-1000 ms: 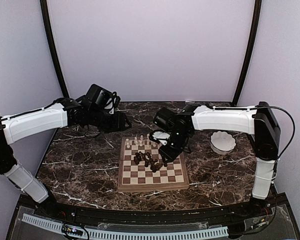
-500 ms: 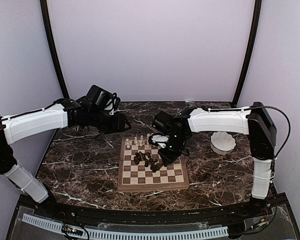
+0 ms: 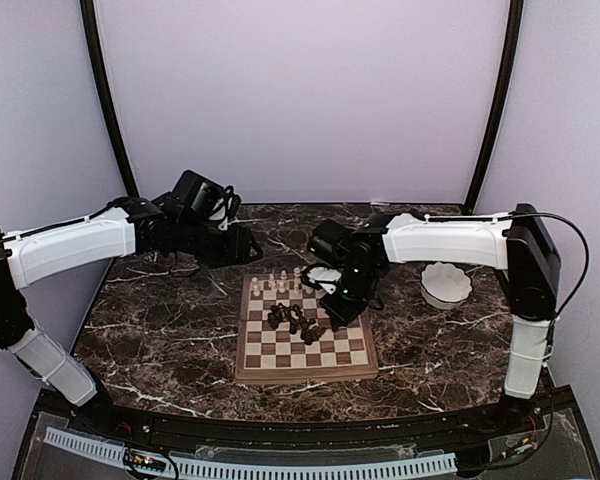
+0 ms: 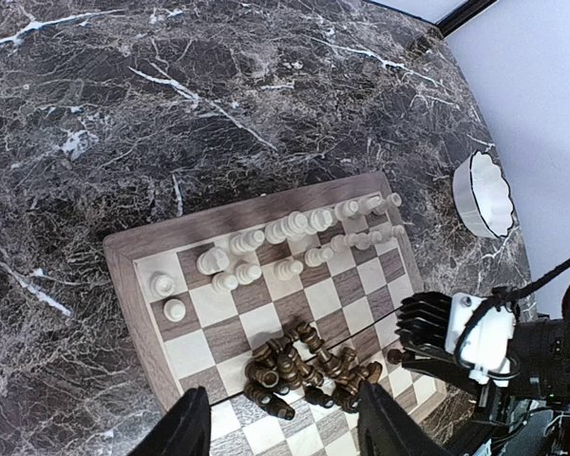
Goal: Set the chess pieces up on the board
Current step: Pick up the pawn from the chessboard, then place the pawn at a7.
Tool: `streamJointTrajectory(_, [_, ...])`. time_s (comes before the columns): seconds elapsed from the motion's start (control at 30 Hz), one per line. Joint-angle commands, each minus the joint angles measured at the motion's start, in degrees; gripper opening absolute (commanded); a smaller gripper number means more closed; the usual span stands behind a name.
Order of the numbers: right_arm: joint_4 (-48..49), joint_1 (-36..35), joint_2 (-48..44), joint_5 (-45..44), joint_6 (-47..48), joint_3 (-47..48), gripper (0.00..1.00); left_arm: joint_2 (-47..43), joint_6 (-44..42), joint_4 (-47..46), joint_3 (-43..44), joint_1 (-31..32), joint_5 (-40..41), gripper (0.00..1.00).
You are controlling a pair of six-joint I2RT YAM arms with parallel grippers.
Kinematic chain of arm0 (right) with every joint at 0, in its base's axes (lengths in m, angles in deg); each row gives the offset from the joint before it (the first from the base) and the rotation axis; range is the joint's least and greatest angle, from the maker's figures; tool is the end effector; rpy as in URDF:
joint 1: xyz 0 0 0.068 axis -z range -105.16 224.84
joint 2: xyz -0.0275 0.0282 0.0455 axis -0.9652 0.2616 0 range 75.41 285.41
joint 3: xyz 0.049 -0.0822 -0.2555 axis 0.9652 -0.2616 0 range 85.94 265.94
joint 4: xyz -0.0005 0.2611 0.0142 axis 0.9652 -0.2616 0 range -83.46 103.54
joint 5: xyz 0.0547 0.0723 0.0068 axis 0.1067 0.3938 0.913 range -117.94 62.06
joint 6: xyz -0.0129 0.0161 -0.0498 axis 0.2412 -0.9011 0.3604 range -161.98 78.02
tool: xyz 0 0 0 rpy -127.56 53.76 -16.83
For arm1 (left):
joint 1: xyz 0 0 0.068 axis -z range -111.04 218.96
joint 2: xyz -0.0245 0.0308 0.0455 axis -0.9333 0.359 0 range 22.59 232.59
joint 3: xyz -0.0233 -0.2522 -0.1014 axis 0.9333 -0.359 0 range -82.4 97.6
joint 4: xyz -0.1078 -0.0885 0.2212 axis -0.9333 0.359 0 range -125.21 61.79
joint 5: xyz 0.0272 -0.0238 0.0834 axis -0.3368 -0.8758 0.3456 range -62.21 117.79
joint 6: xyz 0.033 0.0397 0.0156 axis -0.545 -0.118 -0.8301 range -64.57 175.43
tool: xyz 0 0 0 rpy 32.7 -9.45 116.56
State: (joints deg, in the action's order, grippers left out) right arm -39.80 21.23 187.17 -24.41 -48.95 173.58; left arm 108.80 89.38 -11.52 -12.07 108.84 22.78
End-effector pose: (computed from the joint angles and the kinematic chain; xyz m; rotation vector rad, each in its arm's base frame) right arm 0.2295 0.3151 0.2064 -1.1864 2.7270 0.2436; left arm 0.2582 -0.2197 0.2978 0.1721 2.3740 -0.7563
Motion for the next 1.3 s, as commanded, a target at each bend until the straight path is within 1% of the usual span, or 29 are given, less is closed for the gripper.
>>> streamJointTrajectory(0.0, [-2.59, -0.49, -7.05, -2.71, -2.63, -2.57, 0.0, -1.78, 0.61, -0.74, -1.05, 0.01, -0.75, 0.54])
streamJointTrajectory(0.23, [-2.61, -0.54, -12.13, -3.28, -8.03, -8.9, 0.0, -1.07, 1.22, -2.08, -2.25, 0.0, -1.59, 0.54])
streamJointTrajectory(0.47, [-1.95, -1.51, -12.69, -4.73, -14.8, -10.85, 0.0, 0.14, 1.83, -2.94, -1.74, 0.02, -2.49, 0.53])
streamJointTrajectory(1.27, [-0.72, -1.77, -7.34, -3.74, -11.6, -11.17, 0.0, 1.24, 0.65, -3.0, -1.45, 0.02, -1.75, 0.53])
